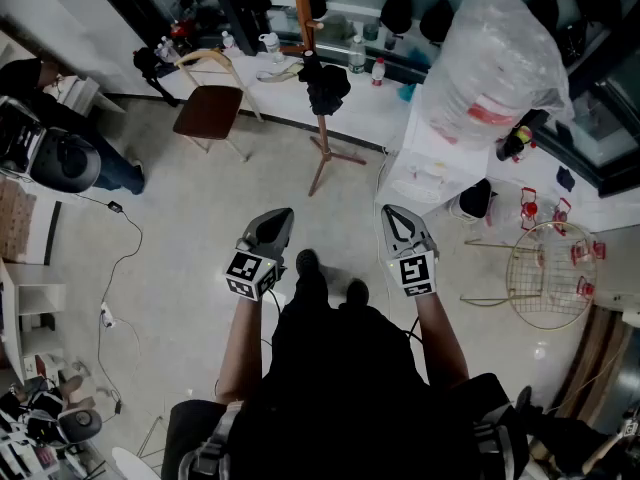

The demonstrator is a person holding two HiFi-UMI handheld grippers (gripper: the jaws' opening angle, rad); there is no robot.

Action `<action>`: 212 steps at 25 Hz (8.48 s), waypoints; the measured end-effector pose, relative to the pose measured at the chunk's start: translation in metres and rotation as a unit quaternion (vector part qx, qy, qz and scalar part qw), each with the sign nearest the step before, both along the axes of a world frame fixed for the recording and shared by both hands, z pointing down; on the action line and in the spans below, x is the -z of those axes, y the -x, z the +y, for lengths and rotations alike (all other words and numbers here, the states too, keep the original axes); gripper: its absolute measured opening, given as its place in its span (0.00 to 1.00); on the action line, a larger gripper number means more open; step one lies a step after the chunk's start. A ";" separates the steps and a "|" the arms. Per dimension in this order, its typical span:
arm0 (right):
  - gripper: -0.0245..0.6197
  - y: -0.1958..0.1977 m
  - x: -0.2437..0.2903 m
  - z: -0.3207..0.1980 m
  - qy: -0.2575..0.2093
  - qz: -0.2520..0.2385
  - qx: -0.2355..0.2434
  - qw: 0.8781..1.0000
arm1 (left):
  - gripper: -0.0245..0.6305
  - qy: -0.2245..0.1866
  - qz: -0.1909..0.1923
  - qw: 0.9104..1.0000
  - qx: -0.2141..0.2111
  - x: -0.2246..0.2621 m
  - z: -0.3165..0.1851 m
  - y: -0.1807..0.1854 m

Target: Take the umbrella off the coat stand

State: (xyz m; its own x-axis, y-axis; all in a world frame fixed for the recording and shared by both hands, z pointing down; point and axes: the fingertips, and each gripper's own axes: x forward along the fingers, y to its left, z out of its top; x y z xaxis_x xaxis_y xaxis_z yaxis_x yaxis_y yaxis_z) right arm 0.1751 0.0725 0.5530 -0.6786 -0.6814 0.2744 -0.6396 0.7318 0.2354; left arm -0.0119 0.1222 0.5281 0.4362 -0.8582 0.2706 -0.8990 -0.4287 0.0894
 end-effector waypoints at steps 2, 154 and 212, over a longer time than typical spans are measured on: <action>0.04 -0.014 -0.005 0.006 0.006 0.001 0.001 1.000 | 0.04 -0.001 -0.001 1.000 0.003 -0.002 0.007 -0.015; 0.57 0.185 -0.037 -0.263 0.071 0.031 0.056 0.995 | 0.44 0.001 0.029 0.999 0.034 -0.014 -0.270 0.164; 0.54 0.250 -0.110 -0.376 0.108 0.067 0.037 0.991 | 0.44 0.001 -0.003 1.000 -0.019 -0.009 -0.395 0.218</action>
